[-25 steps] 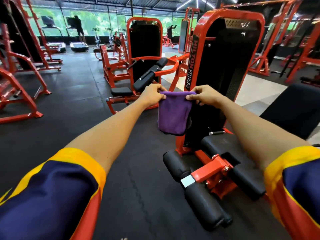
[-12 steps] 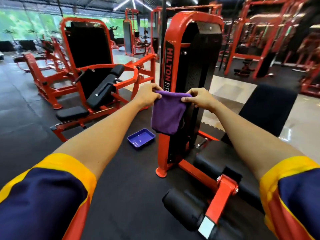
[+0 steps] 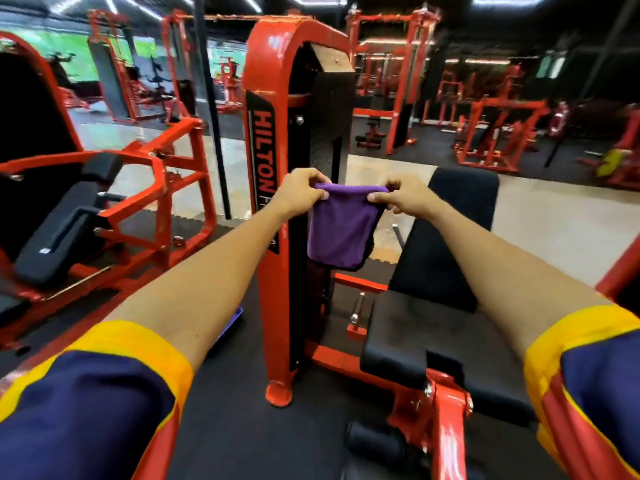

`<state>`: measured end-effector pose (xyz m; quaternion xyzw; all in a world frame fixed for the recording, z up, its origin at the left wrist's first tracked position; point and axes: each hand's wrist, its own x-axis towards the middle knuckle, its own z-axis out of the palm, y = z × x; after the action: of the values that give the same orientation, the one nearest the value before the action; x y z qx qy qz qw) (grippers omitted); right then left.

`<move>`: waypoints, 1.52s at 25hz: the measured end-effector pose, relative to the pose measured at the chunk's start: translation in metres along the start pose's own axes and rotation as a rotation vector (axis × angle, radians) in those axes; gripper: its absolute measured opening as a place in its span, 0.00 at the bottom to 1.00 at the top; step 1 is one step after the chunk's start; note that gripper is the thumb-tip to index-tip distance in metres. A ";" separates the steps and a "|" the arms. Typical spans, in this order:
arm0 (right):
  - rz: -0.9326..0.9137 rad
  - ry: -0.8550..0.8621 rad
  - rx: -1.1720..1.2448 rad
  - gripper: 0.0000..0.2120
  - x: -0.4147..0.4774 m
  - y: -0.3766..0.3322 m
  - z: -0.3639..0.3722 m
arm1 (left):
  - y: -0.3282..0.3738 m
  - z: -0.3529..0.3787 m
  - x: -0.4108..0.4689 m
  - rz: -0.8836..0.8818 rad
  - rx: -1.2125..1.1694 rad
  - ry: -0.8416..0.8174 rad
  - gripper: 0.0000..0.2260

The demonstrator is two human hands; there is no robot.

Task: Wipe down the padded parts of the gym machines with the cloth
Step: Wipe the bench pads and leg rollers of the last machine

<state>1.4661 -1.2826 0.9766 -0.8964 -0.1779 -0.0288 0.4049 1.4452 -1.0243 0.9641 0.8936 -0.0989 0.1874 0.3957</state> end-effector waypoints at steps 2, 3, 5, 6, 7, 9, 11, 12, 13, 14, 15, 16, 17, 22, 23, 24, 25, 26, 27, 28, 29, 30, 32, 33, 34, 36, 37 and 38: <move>0.049 0.069 -0.003 0.14 0.011 0.008 -0.007 | -0.006 0.012 0.035 0.029 -0.056 -0.028 0.12; 0.066 0.089 -0.008 0.15 0.014 0.011 -0.010 | -0.007 0.017 0.050 0.029 -0.085 -0.048 0.12; 0.124 0.181 -0.026 0.17 0.023 0.017 -0.017 | -0.007 0.029 0.079 0.081 -0.123 -0.116 0.11; 0.150 0.240 -0.022 0.17 0.026 0.022 -0.021 | -0.005 0.035 0.092 0.125 -0.142 -0.145 0.11; 0.181 0.286 -0.012 0.16 0.026 0.023 -0.023 | -0.005 0.043 0.105 0.171 -0.173 -0.178 0.11; 0.252 0.375 -0.041 0.13 0.027 0.022 -0.024 | -0.007 0.056 0.131 0.259 -0.222 -0.267 0.10; 0.293 0.420 -0.073 0.09 0.028 0.019 -0.025 | -0.009 0.065 0.156 0.299 -0.261 -0.329 0.10; 0.318 0.455 -0.099 0.07 0.027 0.016 -0.027 | -0.008 0.070 0.169 0.317 -0.302 -0.355 0.10; 0.342 0.487 -0.134 0.07 0.026 0.012 -0.029 | -0.007 0.078 0.179 0.337 -0.343 -0.373 0.11; 0.368 0.519 -0.162 0.08 0.024 0.010 -0.032 | -0.003 0.083 0.184 0.359 -0.365 -0.385 0.12; 0.392 0.548 -0.176 0.09 0.021 0.008 -0.036 | 0.002 0.090 0.189 0.380 -0.378 -0.404 0.12; 0.412 0.584 -0.178 0.09 0.016 0.006 -0.038 | 0.007 0.097 0.192 0.392 -0.393 -0.427 0.12; 0.430 0.617 -0.181 0.09 0.011 0.003 -0.040 | 0.011 0.104 0.195 0.387 -0.422 -0.458 0.12; 0.502 0.704 -0.190 0.08 -0.008 0.015 -0.046 | 0.028 0.141 0.197 0.394 -0.502 -0.555 0.10; 0.519 0.716 -0.187 0.08 -0.010 0.023 -0.049 | 0.029 0.150 0.197 0.397 -0.502 -0.571 0.09; 0.531 0.725 -0.177 0.09 -0.010 0.032 -0.054 | 0.031 0.159 0.199 0.397 -0.493 -0.590 0.09; 0.535 0.727 -0.166 0.08 -0.007 0.042 -0.058 | 0.032 0.168 0.203 0.393 -0.490 -0.605 0.08; 0.534 0.730 -0.162 0.08 -0.002 0.053 -0.063 | 0.033 0.178 0.210 0.388 -0.491 -0.613 0.09; 0.536 0.731 -0.167 0.08 0.003 0.063 -0.069 | 0.033 0.188 0.218 0.384 -0.496 -0.621 0.09; 0.540 0.733 -0.169 0.08 0.009 0.075 -0.075 | 0.034 0.198 0.226 0.381 -0.500 -0.629 0.09; 0.544 0.731 -0.162 0.09 0.017 0.087 -0.084 | 0.037 0.211 0.236 0.381 -0.504 -0.630 0.09; 0.543 0.730 -0.148 0.09 0.027 0.101 -0.093 | 0.039 0.223 0.248 0.377 -0.507 -0.631 0.09; 0.556 0.714 -0.135 0.08 0.050 0.129 -0.110 | 0.041 0.247 0.272 0.350 -0.500 -0.637 0.08; 0.555 0.702 -0.133 0.07 0.062 0.143 -0.117 | 0.041 0.259 0.285 0.333 -0.493 -0.640 0.08; 0.545 0.692 -0.122 0.07 0.074 0.159 -0.124 | 0.043 0.271 0.298 0.310 -0.481 -0.642 0.08; 0.530 0.682 -0.090 0.06 0.092 0.185 -0.133 | 0.042 0.294 0.320 0.283 -0.449 -0.639 0.08; 0.522 0.670 -0.090 0.06 0.102 0.198 -0.140 | 0.042 0.307 0.330 0.277 -0.438 -0.634 0.07; 0.515 0.655 -0.095 0.06 0.113 0.214 -0.145 | 0.042 0.318 0.339 0.272 -0.419 -0.628 0.07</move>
<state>1.6587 -1.4866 0.9427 -0.8727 0.1919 -0.2184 0.3922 1.8219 -1.2984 0.9360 0.7861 -0.3687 -0.0682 0.4914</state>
